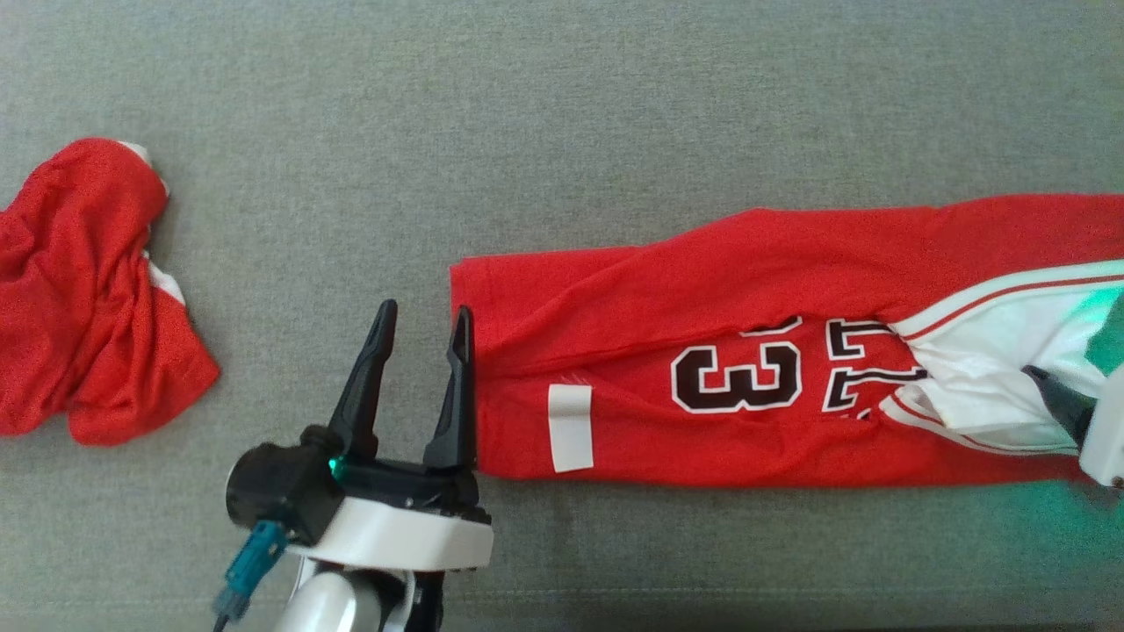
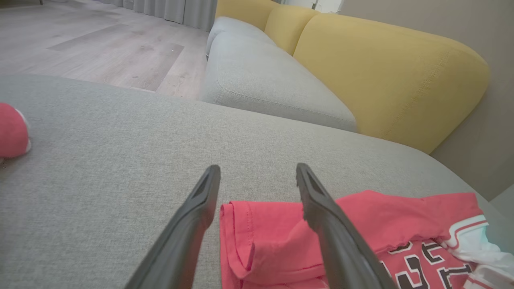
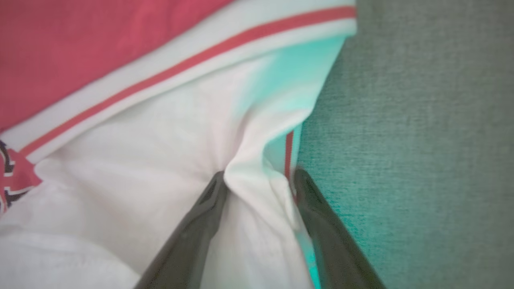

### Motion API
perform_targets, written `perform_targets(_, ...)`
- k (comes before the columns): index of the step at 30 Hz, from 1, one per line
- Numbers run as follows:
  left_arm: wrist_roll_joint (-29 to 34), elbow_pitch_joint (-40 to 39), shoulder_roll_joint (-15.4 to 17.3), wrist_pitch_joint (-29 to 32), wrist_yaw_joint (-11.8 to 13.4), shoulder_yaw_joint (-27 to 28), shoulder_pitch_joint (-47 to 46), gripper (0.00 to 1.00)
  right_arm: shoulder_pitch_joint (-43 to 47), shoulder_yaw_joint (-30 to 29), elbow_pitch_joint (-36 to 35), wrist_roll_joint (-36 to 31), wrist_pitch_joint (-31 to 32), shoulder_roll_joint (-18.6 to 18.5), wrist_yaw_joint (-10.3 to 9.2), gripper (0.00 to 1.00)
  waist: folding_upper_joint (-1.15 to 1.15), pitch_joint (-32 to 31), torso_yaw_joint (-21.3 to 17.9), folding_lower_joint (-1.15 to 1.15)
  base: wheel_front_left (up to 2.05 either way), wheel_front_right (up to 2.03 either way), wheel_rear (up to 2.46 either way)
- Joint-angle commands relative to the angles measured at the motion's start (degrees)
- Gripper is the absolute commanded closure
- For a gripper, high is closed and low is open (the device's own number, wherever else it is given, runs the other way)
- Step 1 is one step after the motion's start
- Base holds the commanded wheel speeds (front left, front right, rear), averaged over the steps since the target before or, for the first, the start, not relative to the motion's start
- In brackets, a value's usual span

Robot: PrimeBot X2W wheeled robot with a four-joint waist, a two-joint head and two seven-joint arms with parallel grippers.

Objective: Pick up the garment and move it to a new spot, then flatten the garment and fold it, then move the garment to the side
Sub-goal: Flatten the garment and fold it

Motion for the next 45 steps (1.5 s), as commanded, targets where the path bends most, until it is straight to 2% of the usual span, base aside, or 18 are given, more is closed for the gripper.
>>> perform_targets(1, 0.7, -1.1, -0.4, -0.5, -0.5, 1.6, -0.4, 0.0, 1.7, 1.8, -0.8, 0.6, 0.7, 1.2, -0.04, 1.0, 0.0, 0.1, 0.2, 0.0, 0.0, 0.0, 0.0)
perform_targets(5, 1.0, -0.3, -0.5, -0.5, -0.7, 1.7, -0.5, 0.0, 0.2, 1.3, -1.2, 1.3, -1.8, 3.5, -0.04, 1.0, 0.0, 0.0, 0.5, 0.0, 0.0, 0.0, 0.0)
perform_targets(8, 1.2, 0.1, -0.5, -0.5, -0.6, 2.4, -0.3, 0.0, -3.1, -2.6, 0.1, 2.4, -4.9, 7.5, -0.04, 1.0, 0.0, -0.4, 0.6, 0.0, 0.0, 0.0, 0.0)
perform_targets(11, 1.2, 0.4, -0.5, -0.5, -0.6, 3.0, 0.0, 0.0, -6.1, -6.6, 1.8, 3.0, -6.0, 9.8, -0.04, 1.0, 0.0, -1.0, 0.6, 0.0, 0.0, 0.0, 0.0)
perform_targets(19, 0.3, 0.2, -0.6, -0.5, -0.1, 3.8, 0.3, 0.0, -11.3, -17.1, 3.0, 2.1, -5.8, 11.0, -0.04, 1.0, 0.0, -2.2, 0.6, 0.0, 0.0, 0.0, 0.0)
perform_targets(24, -0.6, 0.6, -0.6, -0.5, 0.1, 3.6, 0.5, 0.0, -12.3, -18.6, -1.4, 2.6, -4.1, 12.0, -0.04, 1.0, 0.0, -2.9, 0.4, 0.0, 0.0, 0.0, 0.0)
perform_targets(27, -1.1, 0.9, -0.6, -0.5, 0.2, 3.4, 0.4, 0.0, -10.6, -15.3, -5.7, 4.0, -2.6, 12.3, -0.04, 1.0, 0.0, -3.3, 0.4, 0.0, 0.0, 0.0, 0.0)
perform_targets(31, -2.0, 1.1, -0.6, -0.5, 0.3, 3.4, -0.1, 0.0, -7.5, -7.8, -12.8, 6.8, 0.0, 13.2, -0.04, 1.0, 0.0, -3.6, 0.3, 0.0, 0.0, 0.0, 0.0)
perform_targets(37, -3.2, 1.6, -0.6, -0.5, 0.5, 3.1, -1.5, 0.0, -3.5, 10.5, -20.8, 9.3, 3.8, 15.3, -0.04, 1.0, 0.0, -3.5, 0.4, 0.0, 0.0, 0.0, 0.0)
perform_targets(40, -3.8, 1.9, -0.6, -0.5, 0.5, 2.6, -2.5, 0.0, -3.1, 18.5, -20.7, 9.8, 3.4, 15.9, -0.04, 1.0, 0.0, -3.2, 0.9, 0.0, 0.0, 0.0, 0.0)
perform_targets(45, -4.9, 2.5, -0.6, -0.5, 0.7, 1.7, -3.5, 0.0, -4.6, 27.4, -15.8, 8.8, -0.4, 16.5, -0.04, 1.0, 0.0, -3.4, 3.0, 0.0, 0.0, 0.0, 0.0)
